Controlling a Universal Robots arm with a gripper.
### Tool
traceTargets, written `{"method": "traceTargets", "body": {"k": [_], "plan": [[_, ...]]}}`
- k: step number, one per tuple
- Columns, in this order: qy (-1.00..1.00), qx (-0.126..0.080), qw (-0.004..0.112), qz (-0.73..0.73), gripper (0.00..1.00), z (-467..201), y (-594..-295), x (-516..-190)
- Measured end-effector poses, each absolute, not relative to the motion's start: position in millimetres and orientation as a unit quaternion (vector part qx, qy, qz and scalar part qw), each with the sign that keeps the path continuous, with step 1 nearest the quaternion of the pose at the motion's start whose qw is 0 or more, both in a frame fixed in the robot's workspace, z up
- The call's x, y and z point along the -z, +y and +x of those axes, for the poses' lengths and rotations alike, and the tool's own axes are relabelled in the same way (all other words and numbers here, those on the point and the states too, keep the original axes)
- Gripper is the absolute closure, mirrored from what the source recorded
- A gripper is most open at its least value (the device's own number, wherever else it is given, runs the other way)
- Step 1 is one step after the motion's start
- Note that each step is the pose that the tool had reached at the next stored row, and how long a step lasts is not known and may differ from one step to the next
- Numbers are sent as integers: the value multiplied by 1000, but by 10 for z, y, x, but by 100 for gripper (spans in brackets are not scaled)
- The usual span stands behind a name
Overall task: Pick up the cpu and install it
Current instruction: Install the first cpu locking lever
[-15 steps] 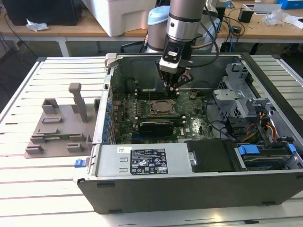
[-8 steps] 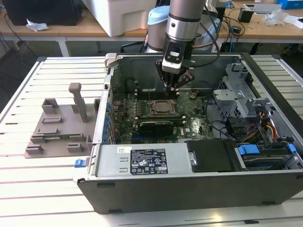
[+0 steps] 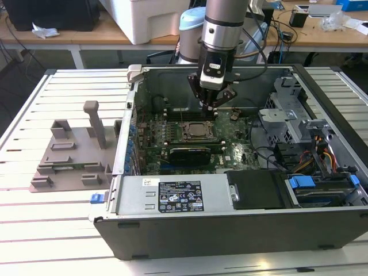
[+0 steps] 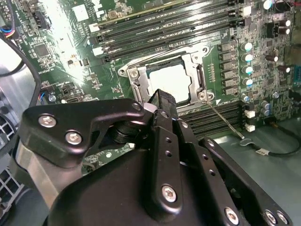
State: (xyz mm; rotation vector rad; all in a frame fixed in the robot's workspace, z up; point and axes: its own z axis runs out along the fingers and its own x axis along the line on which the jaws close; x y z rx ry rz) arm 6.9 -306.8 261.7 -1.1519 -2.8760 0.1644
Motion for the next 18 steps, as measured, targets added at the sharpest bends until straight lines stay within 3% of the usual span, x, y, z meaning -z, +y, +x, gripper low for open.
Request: {"method": "traceTargets", "body": {"k": [18], "plan": [[-956, -54, 15, -289, 89, 69, -3068, -2617]]}}
